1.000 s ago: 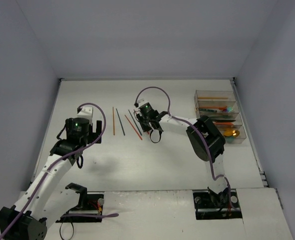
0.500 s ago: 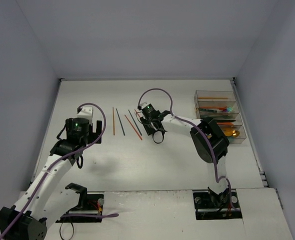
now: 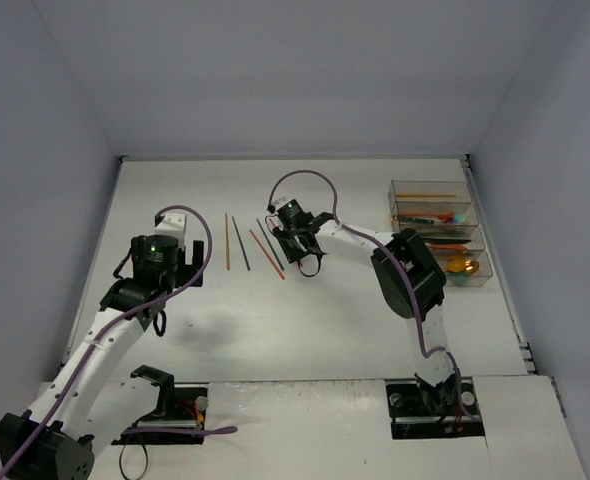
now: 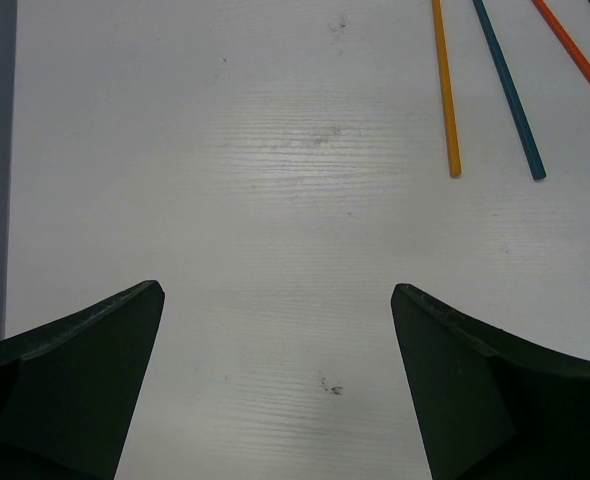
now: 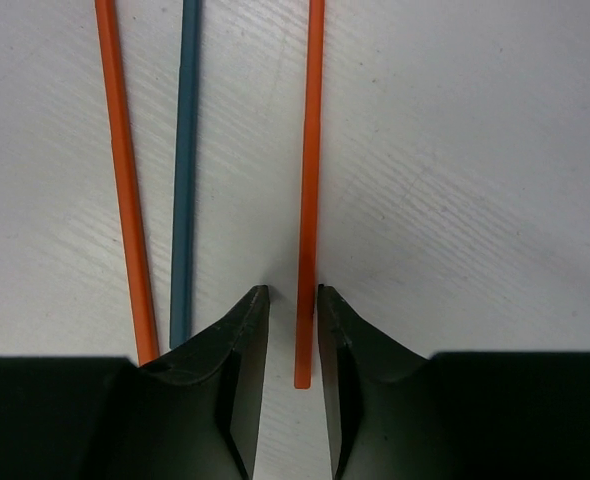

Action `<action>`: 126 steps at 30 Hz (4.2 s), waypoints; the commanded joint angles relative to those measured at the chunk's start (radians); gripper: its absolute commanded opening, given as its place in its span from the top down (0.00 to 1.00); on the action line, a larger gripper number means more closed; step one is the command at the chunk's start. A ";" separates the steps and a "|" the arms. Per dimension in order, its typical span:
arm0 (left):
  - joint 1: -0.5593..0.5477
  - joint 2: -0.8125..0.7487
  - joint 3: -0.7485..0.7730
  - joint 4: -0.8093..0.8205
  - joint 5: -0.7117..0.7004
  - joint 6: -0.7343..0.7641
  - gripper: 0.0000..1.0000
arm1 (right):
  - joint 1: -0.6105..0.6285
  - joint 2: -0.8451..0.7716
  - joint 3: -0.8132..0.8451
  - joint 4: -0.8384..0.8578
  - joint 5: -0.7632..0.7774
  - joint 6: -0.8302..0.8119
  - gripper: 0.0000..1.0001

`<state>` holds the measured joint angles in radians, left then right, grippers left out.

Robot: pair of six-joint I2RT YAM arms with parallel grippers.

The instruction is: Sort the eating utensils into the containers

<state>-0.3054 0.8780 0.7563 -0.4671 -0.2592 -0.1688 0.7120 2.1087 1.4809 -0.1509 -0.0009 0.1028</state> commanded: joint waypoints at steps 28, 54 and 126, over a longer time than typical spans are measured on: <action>0.005 -0.031 0.023 0.046 -0.005 0.009 0.03 | -0.355 -0.310 0.134 0.014 0.055 0.279 1.00; 0.005 -0.030 0.018 0.040 -0.015 0.015 0.03 | -0.719 -0.159 0.055 0.100 0.405 1.165 1.00; -0.001 -0.010 0.018 0.038 0.047 -0.003 0.03 | 0.066 0.051 0.098 0.109 0.025 0.000 0.62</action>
<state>-0.3058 0.8825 0.7563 -0.4671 -0.2138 -0.1608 0.7670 2.1560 1.5289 -0.0627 0.0006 0.1062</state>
